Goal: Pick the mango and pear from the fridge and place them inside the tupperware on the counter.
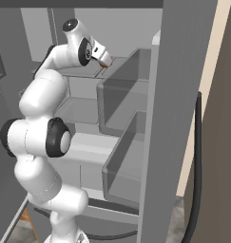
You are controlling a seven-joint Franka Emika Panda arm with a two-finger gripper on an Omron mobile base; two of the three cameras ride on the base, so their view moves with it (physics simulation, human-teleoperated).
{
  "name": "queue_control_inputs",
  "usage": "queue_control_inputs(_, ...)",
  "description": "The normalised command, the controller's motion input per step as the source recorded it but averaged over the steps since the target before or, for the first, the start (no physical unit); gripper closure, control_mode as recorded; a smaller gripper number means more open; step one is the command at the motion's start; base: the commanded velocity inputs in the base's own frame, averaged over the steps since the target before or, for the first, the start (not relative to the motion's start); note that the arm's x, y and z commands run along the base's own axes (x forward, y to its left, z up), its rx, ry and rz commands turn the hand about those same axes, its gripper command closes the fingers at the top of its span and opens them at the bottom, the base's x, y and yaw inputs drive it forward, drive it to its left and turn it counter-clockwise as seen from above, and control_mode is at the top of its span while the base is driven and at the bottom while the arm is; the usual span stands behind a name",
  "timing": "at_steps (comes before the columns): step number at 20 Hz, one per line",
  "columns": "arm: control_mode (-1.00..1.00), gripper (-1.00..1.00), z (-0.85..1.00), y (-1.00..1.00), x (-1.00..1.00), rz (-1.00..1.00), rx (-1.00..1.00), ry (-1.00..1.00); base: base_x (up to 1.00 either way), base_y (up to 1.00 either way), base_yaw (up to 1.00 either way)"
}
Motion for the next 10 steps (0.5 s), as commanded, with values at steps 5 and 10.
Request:
queue_control_inputs(5, -1.00, -1.00, -0.06, 0.00, 0.37, 0.00, 0.00, 0.00, 0.00, 0.00, 0.00)
queue_control_inputs(10, -1.00, -1.00, -0.05, 0.00, 0.36, 0.00, 0.00, 0.00, 0.00, 0.00, 0.00)
